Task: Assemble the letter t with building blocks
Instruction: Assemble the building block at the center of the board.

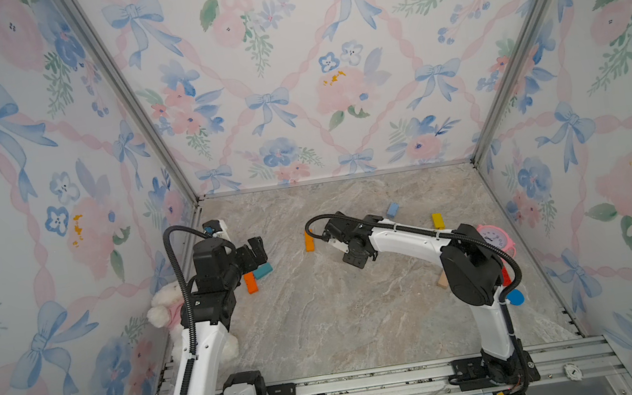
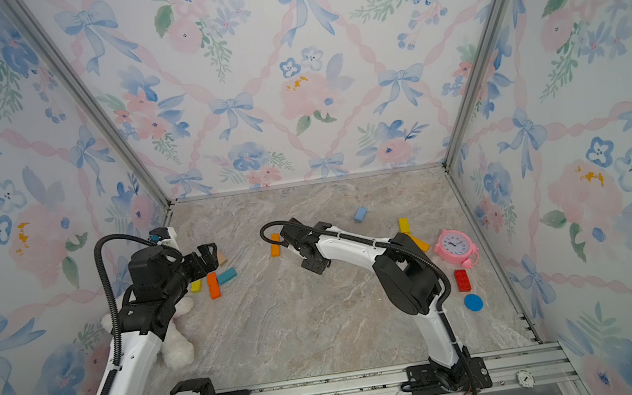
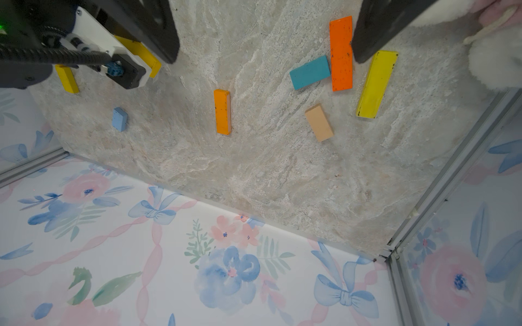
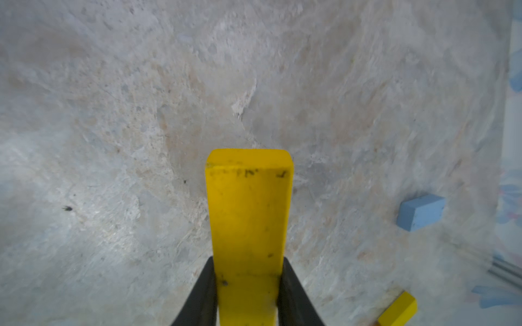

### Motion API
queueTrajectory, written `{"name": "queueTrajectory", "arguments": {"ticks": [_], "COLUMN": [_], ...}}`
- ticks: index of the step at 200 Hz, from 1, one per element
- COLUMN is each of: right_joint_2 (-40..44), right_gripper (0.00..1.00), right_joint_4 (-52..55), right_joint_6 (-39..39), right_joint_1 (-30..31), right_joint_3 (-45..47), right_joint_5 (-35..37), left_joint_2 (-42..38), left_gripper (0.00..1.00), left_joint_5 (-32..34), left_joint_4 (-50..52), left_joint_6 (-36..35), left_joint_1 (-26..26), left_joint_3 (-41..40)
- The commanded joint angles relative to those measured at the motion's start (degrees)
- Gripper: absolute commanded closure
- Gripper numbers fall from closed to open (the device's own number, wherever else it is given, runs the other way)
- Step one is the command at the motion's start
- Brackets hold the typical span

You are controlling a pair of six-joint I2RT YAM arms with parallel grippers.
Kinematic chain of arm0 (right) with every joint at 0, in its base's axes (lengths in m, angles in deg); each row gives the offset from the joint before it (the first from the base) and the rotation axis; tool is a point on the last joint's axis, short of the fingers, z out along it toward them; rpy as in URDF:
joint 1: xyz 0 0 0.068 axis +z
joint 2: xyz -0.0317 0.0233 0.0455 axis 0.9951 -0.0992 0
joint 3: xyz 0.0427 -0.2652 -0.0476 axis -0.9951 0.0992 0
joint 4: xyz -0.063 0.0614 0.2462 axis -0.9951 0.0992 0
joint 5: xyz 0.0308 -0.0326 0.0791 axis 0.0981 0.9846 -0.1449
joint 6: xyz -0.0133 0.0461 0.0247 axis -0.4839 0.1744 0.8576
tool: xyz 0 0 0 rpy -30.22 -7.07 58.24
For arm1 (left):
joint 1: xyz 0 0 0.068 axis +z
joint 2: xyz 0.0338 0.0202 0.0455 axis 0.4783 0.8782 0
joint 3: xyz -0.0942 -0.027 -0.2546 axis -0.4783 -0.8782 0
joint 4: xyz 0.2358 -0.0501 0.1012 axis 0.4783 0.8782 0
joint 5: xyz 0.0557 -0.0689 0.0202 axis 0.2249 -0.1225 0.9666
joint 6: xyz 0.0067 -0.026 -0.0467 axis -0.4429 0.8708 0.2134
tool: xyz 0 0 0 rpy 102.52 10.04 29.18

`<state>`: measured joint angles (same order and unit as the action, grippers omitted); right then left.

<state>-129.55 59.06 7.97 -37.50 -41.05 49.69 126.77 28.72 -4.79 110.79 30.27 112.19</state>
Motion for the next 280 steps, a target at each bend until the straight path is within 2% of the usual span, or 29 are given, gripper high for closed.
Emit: {"name": "queueTrajectory", "arguments": {"ticks": [1,22,53,133,170,280], "right_joint_2": [-1.7,-5.6,-10.8,-24.9,-28.1,-32.4], "right_gripper": [0.97,0.97,0.97,0.97,0.97,0.91], "right_joint_4": [-2.5,-0.5,-1.6,2.6,2.1,-2.5], "right_joint_6": [-13.5,-15.9,-20.0,-26.7,-27.7,-28.4], "right_joint_1": [3.8,4.6,6.9,9.3,9.6,9.5], "right_joint_3": [-3.6,-9.9,-18.4,-38.2,-42.3,-43.4], "right_joint_5": [0.8,0.8,0.9,-1.1,-1.3,-1.5], "left_joint_2": [0.0,0.2,2.1,2.3,1.8,0.8], "left_gripper": [0.02,0.02,0.02,0.02,0.02,0.02], "left_joint_5": [-2.2,0.3,-2.0,-2.0,-2.2,-3.0], "left_joint_4": [1.5,0.4,-3.1,-3.9,-3.8,-2.9], "left_joint_6": [3.5,6.9,10.9,10.4,10.4,9.3], "left_joint_1": [2.6,6.0,10.5,12.1,12.2,12.1], "left_joint_3": [-2.0,-4.0,-6.9,-7.3,-7.9,-7.3]}}
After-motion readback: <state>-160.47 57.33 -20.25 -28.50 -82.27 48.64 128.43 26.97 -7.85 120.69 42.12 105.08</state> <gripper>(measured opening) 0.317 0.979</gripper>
